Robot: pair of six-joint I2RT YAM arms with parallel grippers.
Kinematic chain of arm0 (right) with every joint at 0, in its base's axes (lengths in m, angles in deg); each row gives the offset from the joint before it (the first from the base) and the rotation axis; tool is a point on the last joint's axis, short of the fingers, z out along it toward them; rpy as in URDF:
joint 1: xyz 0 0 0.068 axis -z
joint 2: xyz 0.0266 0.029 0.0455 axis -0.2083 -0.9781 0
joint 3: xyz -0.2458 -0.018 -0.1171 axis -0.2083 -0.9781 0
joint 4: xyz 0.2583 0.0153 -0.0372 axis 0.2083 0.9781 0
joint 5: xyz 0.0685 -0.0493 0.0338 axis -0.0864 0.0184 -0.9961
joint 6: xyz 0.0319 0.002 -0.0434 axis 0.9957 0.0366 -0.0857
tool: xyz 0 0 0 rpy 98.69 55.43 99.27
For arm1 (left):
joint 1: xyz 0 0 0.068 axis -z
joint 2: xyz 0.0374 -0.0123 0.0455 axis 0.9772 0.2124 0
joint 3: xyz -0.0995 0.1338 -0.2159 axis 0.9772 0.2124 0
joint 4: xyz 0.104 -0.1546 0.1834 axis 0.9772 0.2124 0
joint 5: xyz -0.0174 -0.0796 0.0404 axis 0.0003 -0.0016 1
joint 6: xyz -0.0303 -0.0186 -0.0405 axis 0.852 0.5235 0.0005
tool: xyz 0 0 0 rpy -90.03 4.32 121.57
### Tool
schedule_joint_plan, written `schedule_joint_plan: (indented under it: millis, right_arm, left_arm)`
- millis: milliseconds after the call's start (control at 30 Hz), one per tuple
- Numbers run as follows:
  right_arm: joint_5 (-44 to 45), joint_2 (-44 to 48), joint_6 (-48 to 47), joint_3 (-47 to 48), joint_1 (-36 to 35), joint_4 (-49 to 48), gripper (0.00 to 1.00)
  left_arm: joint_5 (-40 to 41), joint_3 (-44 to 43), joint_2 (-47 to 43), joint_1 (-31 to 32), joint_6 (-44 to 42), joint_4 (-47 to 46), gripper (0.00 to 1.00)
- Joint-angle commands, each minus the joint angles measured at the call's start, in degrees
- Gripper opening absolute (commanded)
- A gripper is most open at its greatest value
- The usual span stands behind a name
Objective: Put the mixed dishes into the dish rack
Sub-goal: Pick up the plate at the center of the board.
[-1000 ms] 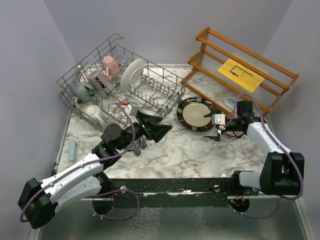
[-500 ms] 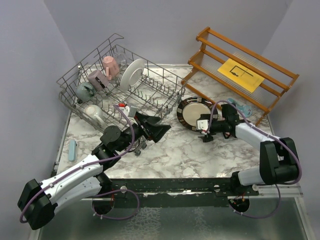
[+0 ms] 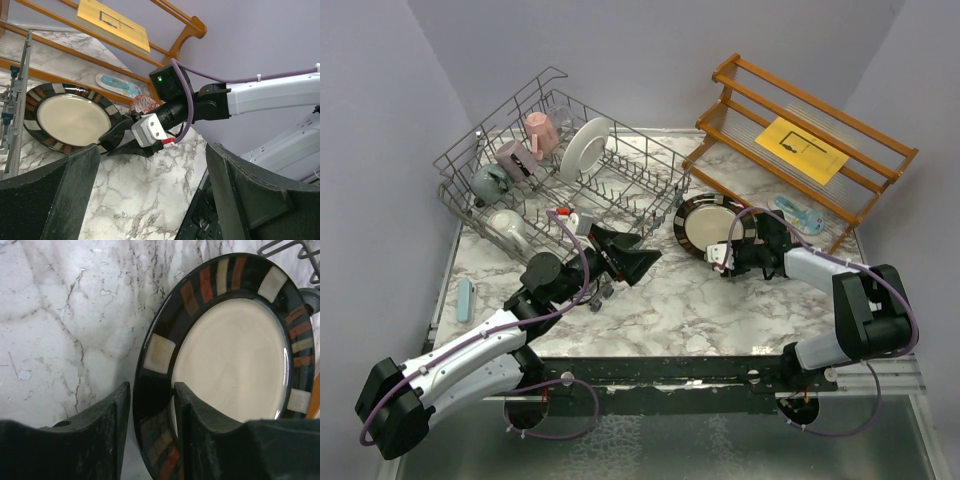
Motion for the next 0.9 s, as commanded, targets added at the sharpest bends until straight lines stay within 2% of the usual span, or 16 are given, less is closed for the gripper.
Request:
schedule_joint_plan:
  millis: [0,167,400,600,867]
  right_arm:
    - [2.2,0.1,-1.8,-1.2,-0.3,-0.5,0.35]
    - [1.4,2.4,-3.9,-2.1,-0.4,1.5,0.19]
    - [-1.9,7.9,-4.8,-1.5,-0.3,6.6,0.13]
    - [-3.2,12.7,-4.0,-0.8,-0.2,9.8,0.01]
    - [-4.1,14.0,7.2,9.7,-0.3,17.6,0.01]
  left_arm:
    - [1.0,0.4,-0.6,0.2,-0.8,-2.3,0.89]
    - [1.0,0.6,-0.8,0.2,-0.7,-2.3,0.89]
    - [0.8,0.6,-0.9,0.3,-0.7,-2.2,0.89]
    - [0.4,0.4,-0.6,0.2,-1.2,-2.2,0.89]
    - [-2.0,-2.4,0.6,0.2,-7.2,0.7,0.90]
